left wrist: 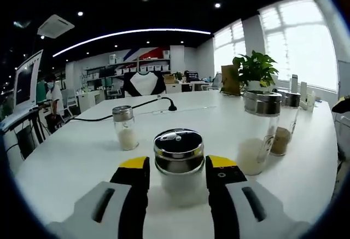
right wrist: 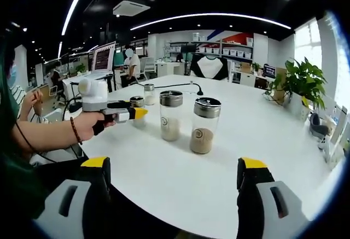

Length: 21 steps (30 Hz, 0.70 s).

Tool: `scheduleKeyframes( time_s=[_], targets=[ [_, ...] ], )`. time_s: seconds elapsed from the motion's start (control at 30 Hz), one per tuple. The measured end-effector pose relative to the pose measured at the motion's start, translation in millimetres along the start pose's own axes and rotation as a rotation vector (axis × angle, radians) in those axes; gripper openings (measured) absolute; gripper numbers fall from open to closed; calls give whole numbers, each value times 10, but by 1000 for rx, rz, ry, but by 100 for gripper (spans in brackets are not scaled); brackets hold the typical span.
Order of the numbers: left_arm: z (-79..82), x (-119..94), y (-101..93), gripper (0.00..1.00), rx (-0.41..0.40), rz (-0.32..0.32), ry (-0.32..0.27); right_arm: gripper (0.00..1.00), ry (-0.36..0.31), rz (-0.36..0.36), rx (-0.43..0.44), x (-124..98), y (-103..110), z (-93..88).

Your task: Rotate the seasoning bottle until the label or dispensing opening points toward the visible target arrow and the bottle remains upright within the marked orientation range

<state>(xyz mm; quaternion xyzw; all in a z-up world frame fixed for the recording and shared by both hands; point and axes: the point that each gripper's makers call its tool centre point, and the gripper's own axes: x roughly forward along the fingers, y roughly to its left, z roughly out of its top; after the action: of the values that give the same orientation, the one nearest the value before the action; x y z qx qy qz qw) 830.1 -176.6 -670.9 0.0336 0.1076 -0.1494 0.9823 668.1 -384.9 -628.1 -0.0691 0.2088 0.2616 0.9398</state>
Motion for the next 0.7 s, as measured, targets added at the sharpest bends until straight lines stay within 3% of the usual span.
scheduleKeyframes(
  time_s=[0.07,0.13,0.3,0.5,0.63,0.7],
  targets=[
    [-12,-10,-1,43,13,-25,8,99,1,-3,0,0,-10,-1],
    [-19,-23,-29,43,90,-69,4,99,1,-4,2,-4,-14,-4],
    [-28,-60,-11,42,57,-134,-8,99,7,-6,4,-2,-15,-26],
    [0,-83,-56,42,70,-234,-36,98,4,1,1,8,9,-4],
    [-29,-68,2,42,69,-268,-31,98,3,1,2,6,0,3],
    [-29,-73,-8,42,65,-321,-29,98,0,0,2,-1,-2,7]
  ],
)
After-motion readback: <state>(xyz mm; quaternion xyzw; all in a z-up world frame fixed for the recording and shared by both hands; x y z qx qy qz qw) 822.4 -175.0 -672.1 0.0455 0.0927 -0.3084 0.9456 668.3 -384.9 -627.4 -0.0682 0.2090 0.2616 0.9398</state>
